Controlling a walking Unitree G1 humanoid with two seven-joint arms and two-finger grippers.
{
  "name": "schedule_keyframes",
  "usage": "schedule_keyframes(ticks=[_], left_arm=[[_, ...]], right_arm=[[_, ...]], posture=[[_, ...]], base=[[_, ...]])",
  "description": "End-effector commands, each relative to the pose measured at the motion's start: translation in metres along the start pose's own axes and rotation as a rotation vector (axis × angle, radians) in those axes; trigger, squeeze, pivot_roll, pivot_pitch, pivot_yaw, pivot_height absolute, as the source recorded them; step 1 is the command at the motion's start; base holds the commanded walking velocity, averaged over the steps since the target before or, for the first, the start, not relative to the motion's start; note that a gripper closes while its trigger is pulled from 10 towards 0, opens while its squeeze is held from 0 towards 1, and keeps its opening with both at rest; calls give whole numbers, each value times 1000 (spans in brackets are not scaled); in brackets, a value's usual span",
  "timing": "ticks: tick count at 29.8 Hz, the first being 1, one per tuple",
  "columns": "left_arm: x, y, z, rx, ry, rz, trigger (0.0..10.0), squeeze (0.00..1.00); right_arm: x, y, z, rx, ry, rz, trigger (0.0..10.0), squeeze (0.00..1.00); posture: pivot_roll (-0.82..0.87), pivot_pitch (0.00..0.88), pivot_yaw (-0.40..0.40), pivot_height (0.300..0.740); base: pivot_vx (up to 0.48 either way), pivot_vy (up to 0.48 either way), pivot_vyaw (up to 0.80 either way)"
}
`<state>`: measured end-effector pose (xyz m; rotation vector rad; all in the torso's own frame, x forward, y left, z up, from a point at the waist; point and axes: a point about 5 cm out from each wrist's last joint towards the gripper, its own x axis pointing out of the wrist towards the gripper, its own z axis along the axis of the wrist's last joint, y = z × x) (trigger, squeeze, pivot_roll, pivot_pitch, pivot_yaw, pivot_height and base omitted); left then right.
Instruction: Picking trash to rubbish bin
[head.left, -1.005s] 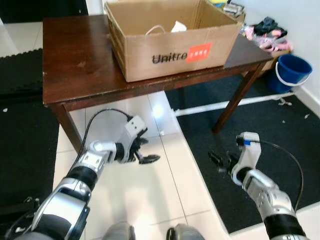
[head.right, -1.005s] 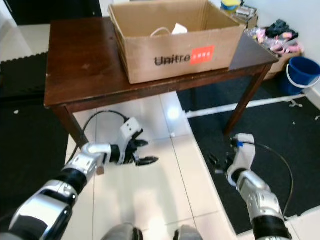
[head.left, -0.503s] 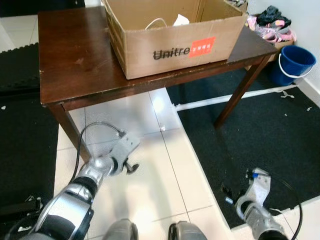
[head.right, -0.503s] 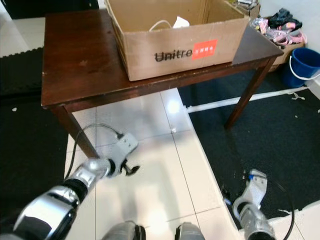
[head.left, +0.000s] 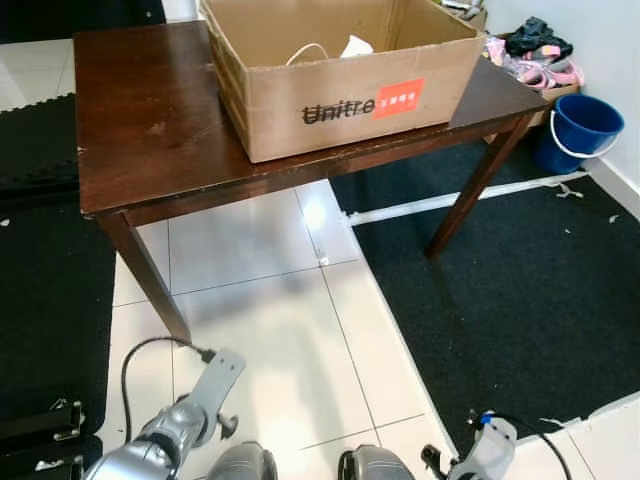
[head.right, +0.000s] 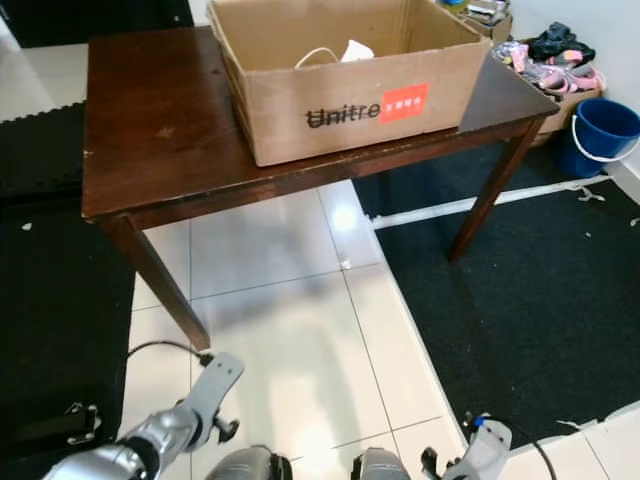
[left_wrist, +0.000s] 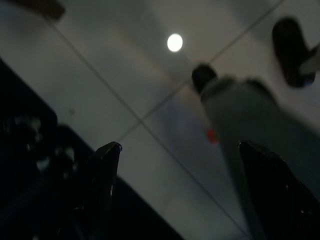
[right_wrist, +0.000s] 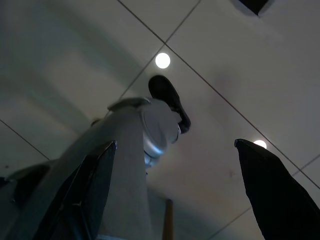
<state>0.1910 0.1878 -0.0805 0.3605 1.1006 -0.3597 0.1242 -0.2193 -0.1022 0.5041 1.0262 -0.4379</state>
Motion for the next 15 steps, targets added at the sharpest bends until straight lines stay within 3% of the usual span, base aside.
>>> schedule_keyframes(ticks=[1,3,4,8,9,11,13,15], left_arm=[[-1,1,-17,6,59,10,10000,0],[-2,1,-20,2,66,11,10000,0],[-3,2,-25,-7,79,18,10000,0],[-3,2,-27,22,97,23,10000,0],[-2,0,-26,91,107,22,10000,0],[-2,0,-26,110,110,22,10000,0],[2,-13,-18,228,114,10,10000,0],[4,-21,-12,251,103,-1,10000,0]], right_arm=[[-2,-5,-14,-26,43,-28,10000,0],[-2,-6,-17,-46,55,-31,10000,0],[-4,-10,-26,-135,94,-46,10000,0],[-6,-17,-31,-193,124,-65,10000,0],[-7,-19,-31,-237,128,-63,10000,0],[-7,-19,-31,-249,128,-62,10000,0],[-8,-24,-28,-306,125,-69,10000,0],[-8,-26,-29,-350,131,-69,10000,0]], posture=[[72,75,-28,740],[72,75,-28,740],[83,77,-32,740],[83,77,-32,740],[96,84,-37,740],[96,84,-37,740],[98,86,-32,740],[98,86,-32,740]], base=[[0,0,0],[0,0,0],[0,0,0],[0,0,0],[0,0,0],[0,0,0],[0,0,0],[0,0,0]])
